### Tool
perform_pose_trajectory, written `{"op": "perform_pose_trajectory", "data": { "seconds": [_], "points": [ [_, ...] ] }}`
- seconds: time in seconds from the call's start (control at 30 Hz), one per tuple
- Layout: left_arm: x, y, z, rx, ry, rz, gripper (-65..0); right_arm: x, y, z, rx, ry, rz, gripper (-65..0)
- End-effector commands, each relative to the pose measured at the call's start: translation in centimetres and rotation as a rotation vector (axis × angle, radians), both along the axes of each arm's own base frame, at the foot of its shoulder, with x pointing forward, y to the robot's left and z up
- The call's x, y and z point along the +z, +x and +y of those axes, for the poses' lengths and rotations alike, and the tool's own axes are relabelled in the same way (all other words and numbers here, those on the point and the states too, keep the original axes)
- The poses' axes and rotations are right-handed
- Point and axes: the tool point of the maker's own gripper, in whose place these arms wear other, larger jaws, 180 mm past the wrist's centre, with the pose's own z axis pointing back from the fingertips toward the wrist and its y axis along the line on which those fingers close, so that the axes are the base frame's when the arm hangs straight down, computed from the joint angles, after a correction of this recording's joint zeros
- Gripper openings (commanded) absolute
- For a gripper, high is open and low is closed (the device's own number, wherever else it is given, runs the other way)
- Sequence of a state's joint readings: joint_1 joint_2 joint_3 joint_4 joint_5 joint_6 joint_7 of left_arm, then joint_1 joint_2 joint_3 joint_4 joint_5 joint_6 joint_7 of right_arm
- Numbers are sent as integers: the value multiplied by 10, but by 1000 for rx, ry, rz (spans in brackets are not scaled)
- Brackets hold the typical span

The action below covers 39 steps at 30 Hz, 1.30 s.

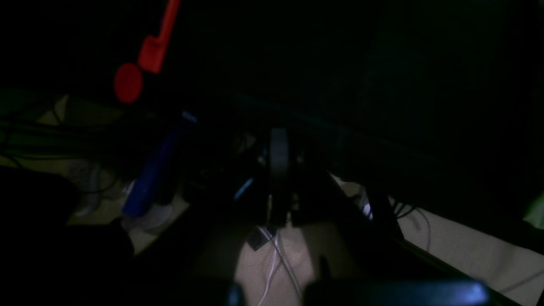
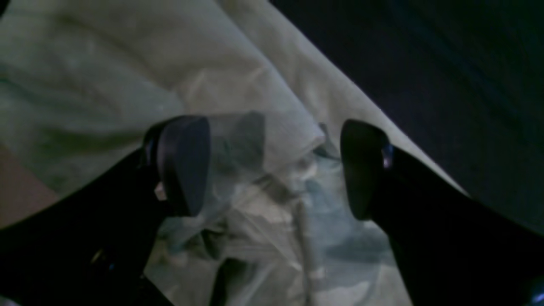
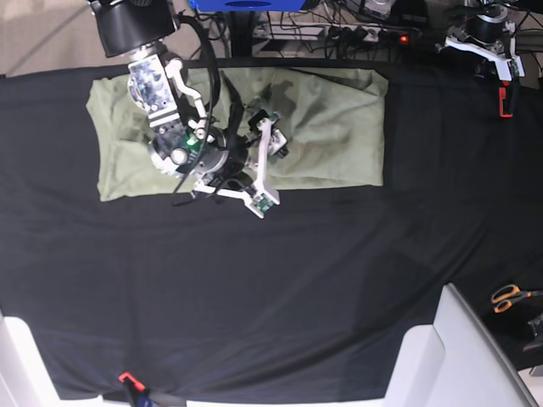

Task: Fold the T-shirt properly
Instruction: 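Fold the grasped strip end over toward the right gripper with the left gripper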

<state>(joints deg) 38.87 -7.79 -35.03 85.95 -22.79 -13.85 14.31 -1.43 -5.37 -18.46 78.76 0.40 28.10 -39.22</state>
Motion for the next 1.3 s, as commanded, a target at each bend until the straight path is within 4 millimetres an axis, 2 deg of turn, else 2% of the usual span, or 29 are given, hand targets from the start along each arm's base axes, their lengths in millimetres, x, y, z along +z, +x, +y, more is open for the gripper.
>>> {"op": "perform_pose_trajectory", "data": {
  "seconds": [0.0,0.23,0.37,0.43,0.5,0.6,0.67,1.17,1.27],
  "points": [
    [7,3,3,-10,13,-24,-650,14,14,8,9,27,-47,-197],
    [7,2,4,-8,14,-23,-650,-8,6,7,19,5,19,-197],
    [-3,-7,6,9,2,7,-650,-11,8,6,21,-2,27,-213],
    [-7,-11,7,16,-2,19,-650,-9,11,6,21,-2,21,-299],
    [-9,-13,7,19,-4,24,-650,-9,11,7,21,-3,22,-431],
    [-9,-13,6,20,-5,24,-650,-7,14,6,22,-5,16,-581],
    [-9,-13,6,20,-5,24,-650,-6,16,6,22,-6,11,-636],
    [-8,-7,6,19,-7,11,-650,0,29,-3,29,-64,16,-642],
    [-8,-7,6,19,-7,11,-650,-1,27,-2,29,-62,18,-618]
  ]
}}
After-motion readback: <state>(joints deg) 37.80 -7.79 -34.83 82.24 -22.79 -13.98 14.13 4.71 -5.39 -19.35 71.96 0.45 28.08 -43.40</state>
